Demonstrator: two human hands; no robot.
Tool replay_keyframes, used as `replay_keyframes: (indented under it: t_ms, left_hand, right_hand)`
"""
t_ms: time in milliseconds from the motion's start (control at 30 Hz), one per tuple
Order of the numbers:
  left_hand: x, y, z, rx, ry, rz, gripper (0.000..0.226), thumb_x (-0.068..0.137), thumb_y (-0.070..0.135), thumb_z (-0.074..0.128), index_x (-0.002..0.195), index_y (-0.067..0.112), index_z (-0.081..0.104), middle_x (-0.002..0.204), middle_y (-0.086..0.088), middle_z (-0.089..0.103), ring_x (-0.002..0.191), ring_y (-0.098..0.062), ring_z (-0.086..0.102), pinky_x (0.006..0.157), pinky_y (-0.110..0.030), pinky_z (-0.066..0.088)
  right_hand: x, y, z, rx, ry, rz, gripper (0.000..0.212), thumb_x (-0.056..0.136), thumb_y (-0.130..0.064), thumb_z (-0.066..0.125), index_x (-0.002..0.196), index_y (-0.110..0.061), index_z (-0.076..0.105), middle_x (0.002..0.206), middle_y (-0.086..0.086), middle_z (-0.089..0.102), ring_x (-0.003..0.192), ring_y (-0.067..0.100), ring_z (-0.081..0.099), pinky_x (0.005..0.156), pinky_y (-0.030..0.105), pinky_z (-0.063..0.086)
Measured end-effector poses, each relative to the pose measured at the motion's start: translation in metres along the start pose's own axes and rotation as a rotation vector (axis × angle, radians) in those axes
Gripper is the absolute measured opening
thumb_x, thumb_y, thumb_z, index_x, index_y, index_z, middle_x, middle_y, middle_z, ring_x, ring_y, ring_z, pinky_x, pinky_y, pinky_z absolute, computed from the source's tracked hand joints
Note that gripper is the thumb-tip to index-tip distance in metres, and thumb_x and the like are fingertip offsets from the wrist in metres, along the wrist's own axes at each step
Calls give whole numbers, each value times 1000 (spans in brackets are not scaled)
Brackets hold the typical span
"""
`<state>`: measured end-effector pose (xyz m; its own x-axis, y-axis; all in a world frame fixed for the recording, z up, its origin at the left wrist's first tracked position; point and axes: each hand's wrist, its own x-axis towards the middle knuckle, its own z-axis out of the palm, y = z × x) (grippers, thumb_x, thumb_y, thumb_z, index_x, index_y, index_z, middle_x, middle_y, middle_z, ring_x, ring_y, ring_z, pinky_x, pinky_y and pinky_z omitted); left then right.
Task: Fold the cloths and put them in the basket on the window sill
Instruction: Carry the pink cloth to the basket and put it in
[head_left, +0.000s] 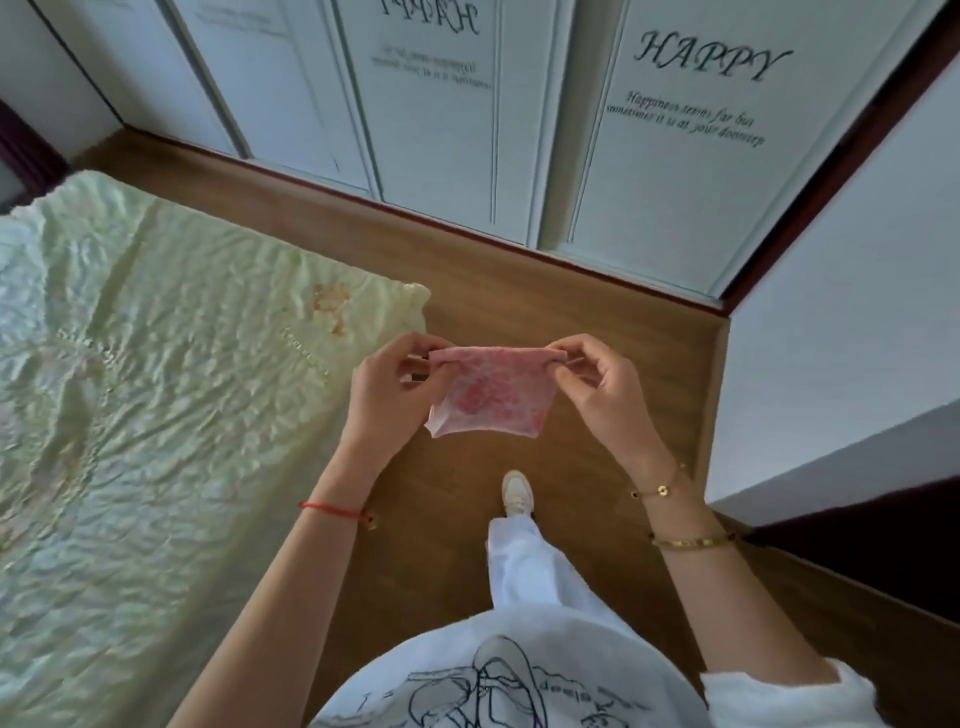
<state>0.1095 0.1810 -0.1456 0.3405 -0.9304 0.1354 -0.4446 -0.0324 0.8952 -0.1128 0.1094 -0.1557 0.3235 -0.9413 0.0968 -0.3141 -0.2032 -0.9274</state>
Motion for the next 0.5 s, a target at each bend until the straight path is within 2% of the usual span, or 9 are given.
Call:
replay_keyframes:
  t_ms: [167,333,500]
  left_hand:
    - [128,-8,27,-32,4,-15,15,84,13,74,97,21,72,92,6,74,84,-10,71,70,-19,54]
    - [244,-6,42,-30,105,10,18,85,9,74,95,22,70,90,11,72,80,-4,69,68,-15,54]
    - [347,-19,46,-8,189,-26,15,84,11,75,96,19,71,88,8,72,78,-4,71,68,-17,55]
  right_hand:
    - [131,14,-19,-10,-20,-43,11,91,-10,64,98,-17,69,94,-7,70,89,10,66,79,25,55]
    - [269,15,-28,-26,-100,-65,11,91,-12,64,100,-19,69,94,-10,70,88,7,65,80,23,54]
    - [391,22,-14,-35,-159,-58,11,92,-15,64,101,-18,69,94,-9,69,91,13,65,84,31,57]
